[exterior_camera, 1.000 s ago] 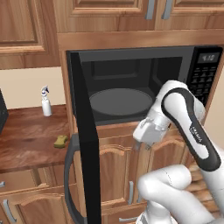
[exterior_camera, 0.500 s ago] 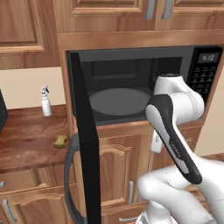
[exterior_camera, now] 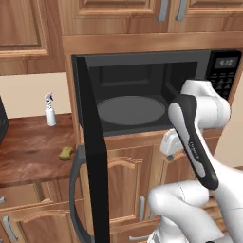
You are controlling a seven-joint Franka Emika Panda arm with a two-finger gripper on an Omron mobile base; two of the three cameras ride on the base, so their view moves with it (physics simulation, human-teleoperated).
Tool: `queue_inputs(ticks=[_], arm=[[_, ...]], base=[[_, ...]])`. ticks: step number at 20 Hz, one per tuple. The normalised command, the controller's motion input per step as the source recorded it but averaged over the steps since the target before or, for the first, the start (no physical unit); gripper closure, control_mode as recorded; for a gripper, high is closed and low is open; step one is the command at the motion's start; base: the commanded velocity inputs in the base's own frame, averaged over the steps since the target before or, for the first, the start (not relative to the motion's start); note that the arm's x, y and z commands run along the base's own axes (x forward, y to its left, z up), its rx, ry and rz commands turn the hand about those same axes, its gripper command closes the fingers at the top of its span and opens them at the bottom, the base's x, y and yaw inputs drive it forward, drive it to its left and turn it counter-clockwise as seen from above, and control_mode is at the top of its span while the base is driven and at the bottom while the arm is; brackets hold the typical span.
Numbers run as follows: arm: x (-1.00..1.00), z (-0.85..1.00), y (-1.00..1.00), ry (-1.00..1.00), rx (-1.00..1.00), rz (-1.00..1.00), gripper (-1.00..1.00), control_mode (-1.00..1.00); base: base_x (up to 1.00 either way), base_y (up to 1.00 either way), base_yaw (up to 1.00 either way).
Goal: Place the sponge inside the microwave to prepare for sanitizing.
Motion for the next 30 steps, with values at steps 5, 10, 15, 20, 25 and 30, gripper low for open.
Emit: queue_inputs(ticks=[5,10,15,20,25,30], arm=[[-0.01,-0.04,0.0,-0.03,0.0,-0.2,-1.0,-1.0],[-0.02,0.0,-0.02,-0.03,-0.11,-0.05,-1.0,-1.0],[-0.09,-0.01,-0.04,-0.08,-0.21,-0.16,-1.0,-1.0],[-0.1,-0.09,-0.02,0.0,-0.03,-0.11,-1.0,-1.0],[-0.17,0.0,0.0,0.0,0.0,-0.01,-1.0,-1.0],[0.0,0.0,0.0,0.0,0.0,0.0,-1.0,1.0]], base=[[0.0,0.0,0.0],[0.0,0.0,0.0],[0.0,0.0,0.0],[0.0,0.0,0.0],[0.0,0.0,0.0],[-0.13,0.0,-0.02]])
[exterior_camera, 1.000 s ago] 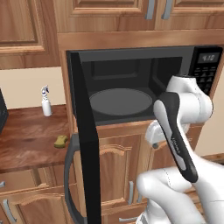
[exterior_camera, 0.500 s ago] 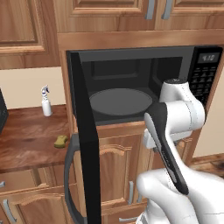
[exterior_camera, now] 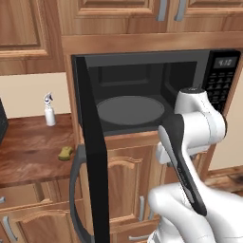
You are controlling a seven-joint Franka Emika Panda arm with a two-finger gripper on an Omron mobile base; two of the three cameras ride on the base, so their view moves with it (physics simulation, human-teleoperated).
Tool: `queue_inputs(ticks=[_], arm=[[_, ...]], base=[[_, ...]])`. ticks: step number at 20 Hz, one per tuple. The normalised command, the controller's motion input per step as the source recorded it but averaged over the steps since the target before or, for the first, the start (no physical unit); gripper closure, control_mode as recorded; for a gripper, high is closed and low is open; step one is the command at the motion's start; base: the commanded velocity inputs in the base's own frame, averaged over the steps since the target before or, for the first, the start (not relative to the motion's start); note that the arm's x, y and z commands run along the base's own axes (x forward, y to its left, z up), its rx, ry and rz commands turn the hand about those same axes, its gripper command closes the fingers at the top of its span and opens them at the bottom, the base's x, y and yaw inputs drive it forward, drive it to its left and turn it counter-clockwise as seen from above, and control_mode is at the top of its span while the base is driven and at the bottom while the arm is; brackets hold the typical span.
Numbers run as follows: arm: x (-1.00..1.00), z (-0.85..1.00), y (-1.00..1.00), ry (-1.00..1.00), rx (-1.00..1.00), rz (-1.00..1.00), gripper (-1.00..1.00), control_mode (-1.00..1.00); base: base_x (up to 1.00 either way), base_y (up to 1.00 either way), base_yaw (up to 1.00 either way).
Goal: Place the sponge inside the microwave to prepare for sanitizing.
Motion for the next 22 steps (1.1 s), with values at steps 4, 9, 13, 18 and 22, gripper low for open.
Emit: queue_inputs(ticks=[4,9,13,18,22], arm=[[0.0,0.0,0.0,0.0,0.0,0.0,-1.0,1.0],[0.0,0.0,0.0,0.0,0.0,0.0,-1.0,1.0],[0.0,0.0,0.0,0.0,0.0,0.0,-1.0,1.0],[0.0,0.0,0.0,0.0,0.0,0.0,-1.0,1.0],[0.0,0.0,0.0,0.0,0.0,0.0,-1.0,1.0]], base=[[-0.45,0.05,-0.16],[-0.64,0.31,-0.23],[-0.78,0.2,-0.31],[-0.76,0.27,-0.33],[-0.57,0.59,-0.06]])
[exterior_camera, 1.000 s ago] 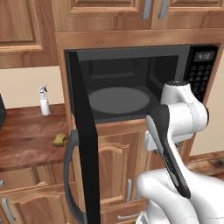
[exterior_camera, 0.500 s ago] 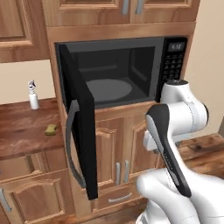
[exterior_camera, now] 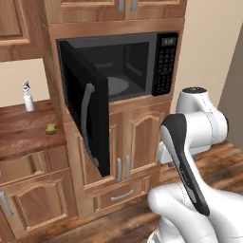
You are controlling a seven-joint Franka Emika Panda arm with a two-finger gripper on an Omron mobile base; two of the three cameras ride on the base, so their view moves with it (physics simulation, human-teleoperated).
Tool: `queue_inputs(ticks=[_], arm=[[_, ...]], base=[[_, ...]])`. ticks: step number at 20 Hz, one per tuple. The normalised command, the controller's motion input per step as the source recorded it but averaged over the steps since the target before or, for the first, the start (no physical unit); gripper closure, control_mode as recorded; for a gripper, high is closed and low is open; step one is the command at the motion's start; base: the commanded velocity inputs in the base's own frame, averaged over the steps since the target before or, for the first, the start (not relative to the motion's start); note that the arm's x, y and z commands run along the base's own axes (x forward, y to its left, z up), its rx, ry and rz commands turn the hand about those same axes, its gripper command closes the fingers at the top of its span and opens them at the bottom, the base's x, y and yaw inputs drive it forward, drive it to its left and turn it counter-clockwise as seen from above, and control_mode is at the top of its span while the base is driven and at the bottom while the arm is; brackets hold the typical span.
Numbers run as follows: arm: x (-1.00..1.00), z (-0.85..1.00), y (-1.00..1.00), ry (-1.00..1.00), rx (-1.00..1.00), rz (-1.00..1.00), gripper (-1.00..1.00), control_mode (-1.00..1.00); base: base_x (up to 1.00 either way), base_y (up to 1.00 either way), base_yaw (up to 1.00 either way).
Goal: Place the sponge inside the microwave to prepare for sanitizing.
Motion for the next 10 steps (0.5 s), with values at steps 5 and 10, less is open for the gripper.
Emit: queue_inputs(ticks=[5,10], arm=[[0.0,0.0,0.0,0.0,0.0,0.0,-1.0,1.0],[0.0,0.0,0.0,0.0,0.0,0.0,-1.0,1.0]], base=[[-0.55,0.65,0.0],[-0.58,0.68,0.0]])
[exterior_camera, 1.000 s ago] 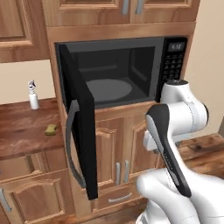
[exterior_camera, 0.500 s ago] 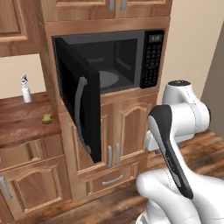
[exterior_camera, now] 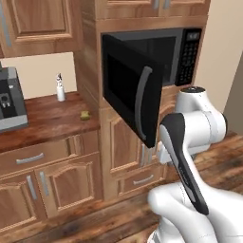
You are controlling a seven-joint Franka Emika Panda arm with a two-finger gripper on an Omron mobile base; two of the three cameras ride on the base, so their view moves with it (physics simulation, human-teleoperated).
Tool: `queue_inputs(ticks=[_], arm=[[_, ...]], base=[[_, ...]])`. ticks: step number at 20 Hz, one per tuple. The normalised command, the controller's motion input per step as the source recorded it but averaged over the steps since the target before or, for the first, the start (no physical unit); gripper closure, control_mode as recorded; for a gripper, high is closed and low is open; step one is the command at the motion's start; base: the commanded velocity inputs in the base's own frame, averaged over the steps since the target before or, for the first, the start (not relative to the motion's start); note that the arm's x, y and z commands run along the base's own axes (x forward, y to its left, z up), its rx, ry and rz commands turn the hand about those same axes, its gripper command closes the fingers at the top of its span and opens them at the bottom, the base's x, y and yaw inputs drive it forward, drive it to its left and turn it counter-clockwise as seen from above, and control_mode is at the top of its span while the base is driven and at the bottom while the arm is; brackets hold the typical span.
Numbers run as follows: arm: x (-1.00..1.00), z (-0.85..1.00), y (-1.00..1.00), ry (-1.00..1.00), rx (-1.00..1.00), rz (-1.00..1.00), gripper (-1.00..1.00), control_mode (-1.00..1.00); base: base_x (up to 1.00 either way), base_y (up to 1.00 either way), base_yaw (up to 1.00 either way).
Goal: Place the sponge inside the microwave to prepare for sanitizing.
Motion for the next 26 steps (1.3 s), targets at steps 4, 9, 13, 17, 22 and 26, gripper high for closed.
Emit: queue_inputs(ticks=[4,9,13,17,22,26], arm=[[0.0,0.0,0.0,0.0,0.0,0.0,-1.0,1.0],[0.0,0.0,0.0,0.0,0.0,0.0,-1.0,1.0],[0.0,0.0,0.0,0.0,0.0,0.0,-1.0,1.0],[0.0,0.0,0.0,0.0,0.0,0.0,-1.0,1.0],[0.0,0.0,0.0,0.0,0.0,0.0,-1.0,1.0],[0.0,0.0,0.0,0.0,0.0,0.0,-1.0,1.0]], base=[[-0.33,0.89,0.0],[0.01,0.98,-0.03],[0.54,0.75,-0.24],[0.86,0.75,-0.34],[0.79,0.69,-0.32],[0.57,0.31,-0.22]])
